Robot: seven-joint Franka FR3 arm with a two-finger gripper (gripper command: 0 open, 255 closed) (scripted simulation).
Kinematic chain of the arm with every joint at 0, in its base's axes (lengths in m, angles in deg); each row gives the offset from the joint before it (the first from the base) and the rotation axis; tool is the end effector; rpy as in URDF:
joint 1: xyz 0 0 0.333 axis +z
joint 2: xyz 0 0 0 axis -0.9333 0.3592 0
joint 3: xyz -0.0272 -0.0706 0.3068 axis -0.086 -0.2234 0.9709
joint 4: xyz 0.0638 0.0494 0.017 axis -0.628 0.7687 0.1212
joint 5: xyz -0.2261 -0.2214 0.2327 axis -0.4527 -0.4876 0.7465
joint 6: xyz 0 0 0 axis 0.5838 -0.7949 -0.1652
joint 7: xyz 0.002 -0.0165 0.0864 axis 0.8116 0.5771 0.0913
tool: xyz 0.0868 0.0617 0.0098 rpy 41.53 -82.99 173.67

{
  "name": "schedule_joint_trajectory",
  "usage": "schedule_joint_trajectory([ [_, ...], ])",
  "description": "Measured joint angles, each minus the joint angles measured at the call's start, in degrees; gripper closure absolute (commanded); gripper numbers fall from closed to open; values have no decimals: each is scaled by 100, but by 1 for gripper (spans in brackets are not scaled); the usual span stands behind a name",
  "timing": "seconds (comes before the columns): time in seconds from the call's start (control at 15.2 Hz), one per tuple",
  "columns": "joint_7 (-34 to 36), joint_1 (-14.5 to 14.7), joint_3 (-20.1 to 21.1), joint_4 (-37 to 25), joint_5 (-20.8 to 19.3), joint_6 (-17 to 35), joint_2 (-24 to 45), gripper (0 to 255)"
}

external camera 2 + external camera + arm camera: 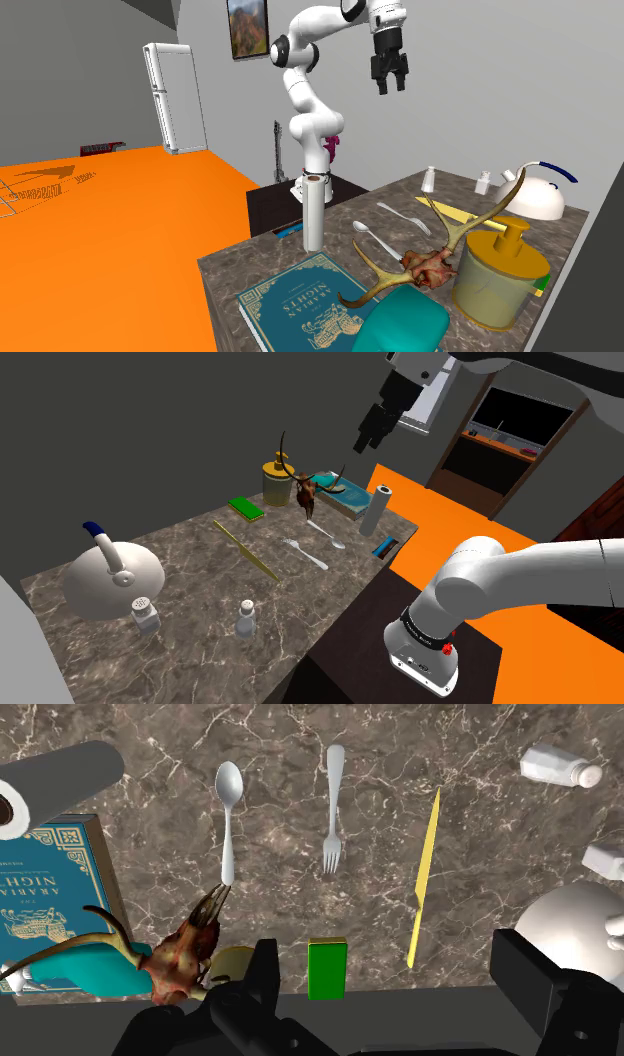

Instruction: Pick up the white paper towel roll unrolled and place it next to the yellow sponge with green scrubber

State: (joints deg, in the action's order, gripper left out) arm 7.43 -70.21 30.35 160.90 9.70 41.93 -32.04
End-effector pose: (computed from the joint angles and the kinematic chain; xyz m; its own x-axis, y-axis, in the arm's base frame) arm 0.3138 0.0022 0.6344 0.9772 0.0834 0.1951 0.1005 -0.9917 -0.0797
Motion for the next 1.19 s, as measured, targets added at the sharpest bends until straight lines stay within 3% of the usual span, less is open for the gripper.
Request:
schedule_joint_trajectory([
  [0.4,-452,-153,-385,471,-269,319,-129,0],
  [1.19,-1902,-709,-1749,1406,-1161,1535,122,0],
])
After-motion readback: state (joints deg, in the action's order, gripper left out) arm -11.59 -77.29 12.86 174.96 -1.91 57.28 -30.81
